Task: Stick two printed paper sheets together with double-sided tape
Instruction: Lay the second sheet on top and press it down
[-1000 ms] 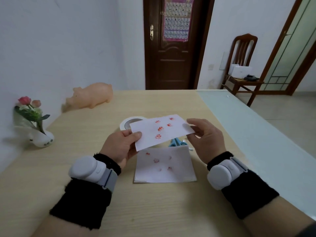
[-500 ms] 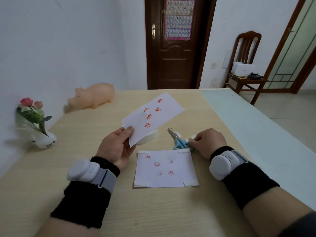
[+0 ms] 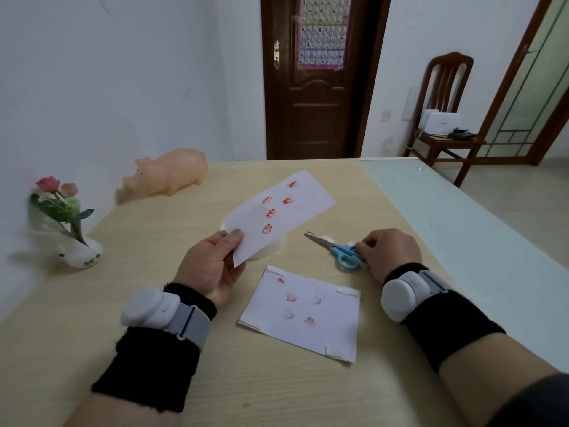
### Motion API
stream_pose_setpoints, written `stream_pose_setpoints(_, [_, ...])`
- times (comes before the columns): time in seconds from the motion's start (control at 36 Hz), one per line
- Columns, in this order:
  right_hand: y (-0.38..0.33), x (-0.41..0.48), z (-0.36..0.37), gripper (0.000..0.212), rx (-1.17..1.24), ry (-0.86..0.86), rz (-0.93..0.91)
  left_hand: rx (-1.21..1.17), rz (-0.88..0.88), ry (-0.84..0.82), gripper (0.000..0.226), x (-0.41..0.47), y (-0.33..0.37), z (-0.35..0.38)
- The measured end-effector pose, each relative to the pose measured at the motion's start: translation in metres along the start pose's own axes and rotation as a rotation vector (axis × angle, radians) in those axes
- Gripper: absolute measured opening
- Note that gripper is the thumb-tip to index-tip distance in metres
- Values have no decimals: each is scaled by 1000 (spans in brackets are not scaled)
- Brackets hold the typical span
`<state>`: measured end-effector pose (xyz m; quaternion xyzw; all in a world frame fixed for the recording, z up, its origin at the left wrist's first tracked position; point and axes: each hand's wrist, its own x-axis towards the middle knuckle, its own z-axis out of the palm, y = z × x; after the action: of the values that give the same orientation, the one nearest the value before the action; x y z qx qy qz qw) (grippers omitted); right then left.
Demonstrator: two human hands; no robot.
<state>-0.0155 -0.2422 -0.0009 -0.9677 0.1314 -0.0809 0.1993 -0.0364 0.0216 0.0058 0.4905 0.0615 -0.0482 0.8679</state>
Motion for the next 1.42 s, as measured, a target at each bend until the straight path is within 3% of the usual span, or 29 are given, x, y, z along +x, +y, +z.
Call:
stream_pose_setpoints(0.08, [-7, -9, -2, 22, 22, 76, -156, -4, 4, 6, 11, 1, 0, -1])
stream_pose_setpoints(0.17, [-23, -28, -1, 25, 42, 92, -446, -1, 3, 10, 11, 1, -1, -1])
stream_pose_setpoints(0.28, [-41, -57, 6, 66, -30, -73, -736, -10, 10, 19, 9, 0, -1, 0])
stream_pose_setpoints(0.33, [-46, -66, 13, 68, -140, -142, -798, -11, 13, 26, 9, 0, -1, -1])
stream_pose_setpoints(0.58, [-47, -66, 11, 52, -299, -355, -785, 23, -3, 23, 8, 0, -2, -3])
stream_pose_setpoints(0.94, [-40, -60, 14, 50, -236, -363, -785, 98, -13, -7, 13, -5, -4, 2])
stream_pose_setpoints(1.0, [-39, -59, 15, 45, -169, -327, -770, 109, -4, -12, 13, -6, -3, 3])
stream_pose_setpoints(1.08, [-34, -56, 11, 32, 127, -185, -747, 129, 25, -26, 13, -8, 0, 5])
stream_pose_setpoints(1.17, [-26, -52, -1, 16, 326, -4, -555, 148, 64, -56, 15, -11, 3, 8])
stream_pose_setpoints(1.25, [-15, -48, -8, 6, 507, -3, -441, 184, 84, -72, 16, -14, 6, 10])
stream_pose_setpoints(1.33, [-11, -49, -9, 18, 622, -75, -411, 170, 68, -29, 14, -16, 8, 13])
stream_pose_setpoints(1.42, [-15, -51, -4, 35, 577, -103, -413, 82, -12, -20, 9, -17, 8, 17])
